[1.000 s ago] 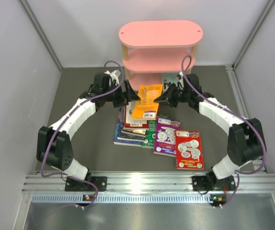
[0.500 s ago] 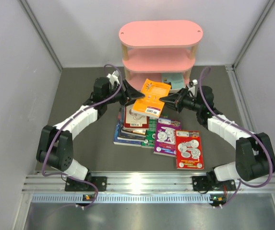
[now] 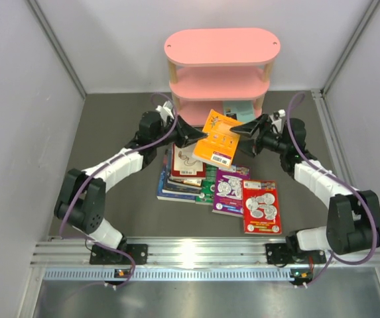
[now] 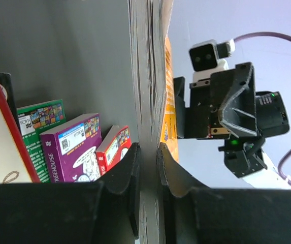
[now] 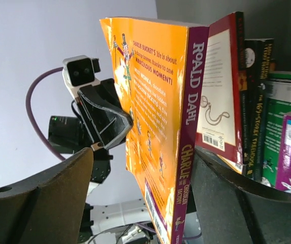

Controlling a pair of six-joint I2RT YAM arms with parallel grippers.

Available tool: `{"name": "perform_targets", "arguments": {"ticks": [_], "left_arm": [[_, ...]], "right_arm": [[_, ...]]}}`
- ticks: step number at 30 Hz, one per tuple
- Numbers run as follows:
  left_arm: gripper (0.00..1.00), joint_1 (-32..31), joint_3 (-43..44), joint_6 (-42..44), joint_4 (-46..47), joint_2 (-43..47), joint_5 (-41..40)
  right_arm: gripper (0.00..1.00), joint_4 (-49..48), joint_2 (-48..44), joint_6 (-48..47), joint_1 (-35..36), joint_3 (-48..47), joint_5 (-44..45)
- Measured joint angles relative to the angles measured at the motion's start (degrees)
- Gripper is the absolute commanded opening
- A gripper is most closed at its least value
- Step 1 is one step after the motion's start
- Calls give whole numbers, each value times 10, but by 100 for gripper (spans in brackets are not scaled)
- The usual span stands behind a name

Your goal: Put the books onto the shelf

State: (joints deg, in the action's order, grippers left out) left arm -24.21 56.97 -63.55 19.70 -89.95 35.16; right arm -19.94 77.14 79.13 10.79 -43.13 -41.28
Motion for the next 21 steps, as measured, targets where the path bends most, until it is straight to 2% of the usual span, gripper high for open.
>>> {"name": "perform_targets", "arguments": {"ticks": [5,11,15,21], "left_arm": [[0,-23,-1,-33,43,-34,-45],[0,-31,-1,-103,151,-102,-116],[0,-33,2,-146,217,-169,-158],[0,-39,49,-181,254,-277,-200]], "right_arm": [[75,73,-41,-35,-19,0,6],[76,162,-93,-83,-23,0,11],[76,199,-94,-98,-24,-3,10],[75,230,-69,-111,-26,-52,7]]}}
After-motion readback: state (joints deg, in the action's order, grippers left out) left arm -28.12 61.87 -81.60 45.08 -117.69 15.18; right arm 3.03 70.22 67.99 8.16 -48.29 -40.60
